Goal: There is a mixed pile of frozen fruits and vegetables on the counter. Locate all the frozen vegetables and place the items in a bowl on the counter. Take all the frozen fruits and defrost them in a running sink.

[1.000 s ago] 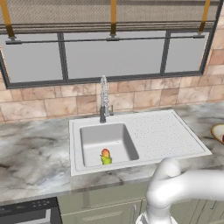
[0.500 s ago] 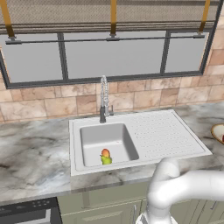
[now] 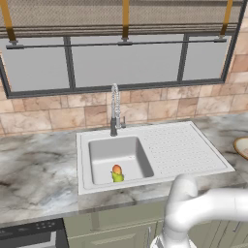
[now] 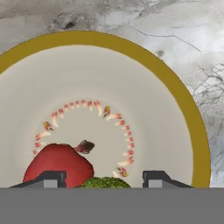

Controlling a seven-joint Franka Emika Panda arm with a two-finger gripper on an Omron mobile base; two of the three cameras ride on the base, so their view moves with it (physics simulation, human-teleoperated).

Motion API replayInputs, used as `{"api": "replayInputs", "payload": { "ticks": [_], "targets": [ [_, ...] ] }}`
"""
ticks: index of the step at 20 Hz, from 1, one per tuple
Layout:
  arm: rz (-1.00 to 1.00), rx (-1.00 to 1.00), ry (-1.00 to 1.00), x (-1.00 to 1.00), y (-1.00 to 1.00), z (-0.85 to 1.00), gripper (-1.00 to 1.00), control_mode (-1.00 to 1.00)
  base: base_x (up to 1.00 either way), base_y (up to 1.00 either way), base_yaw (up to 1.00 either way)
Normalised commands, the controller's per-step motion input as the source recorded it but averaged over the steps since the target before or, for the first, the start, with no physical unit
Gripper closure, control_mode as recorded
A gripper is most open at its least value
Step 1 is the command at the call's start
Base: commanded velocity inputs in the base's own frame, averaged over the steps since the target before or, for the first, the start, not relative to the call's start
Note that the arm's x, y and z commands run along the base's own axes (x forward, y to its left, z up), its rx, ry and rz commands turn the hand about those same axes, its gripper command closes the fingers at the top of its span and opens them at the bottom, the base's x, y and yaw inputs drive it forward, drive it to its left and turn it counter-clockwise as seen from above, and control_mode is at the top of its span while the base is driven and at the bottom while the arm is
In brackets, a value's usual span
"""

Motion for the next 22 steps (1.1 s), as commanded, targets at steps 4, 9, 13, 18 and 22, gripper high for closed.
{"api": "replayInputs", "payload": {
  "ticks": [4, 9, 13, 18, 22],
  "targets": [
    [0.00, 0.01, 0.03, 0.09, -0.05, -0.25, -1.00, -1.00, 0.00, 0.00, 0.00],
    [0.00, 0.00, 0.01, 0.02, 0.00, -0.12, -1.00, -1.00, 0.00, 0.00, 0.00],
    [0.00, 0.00, 0.00, 0.00, 0.00, 0.00, -1.00, -1.00, 0.00, 0.00, 0.00],
    [0.00, 0.00, 0.00, 0.00, 0.00, 0.03, -1.00, -1.00, 0.00, 0.00, 0.00],
    [0.00, 0.00, -0.13, -0.11, 0.00, 0.57, -1.00, -1.00, 0.00, 0.00, 0.00]
  ]
}}
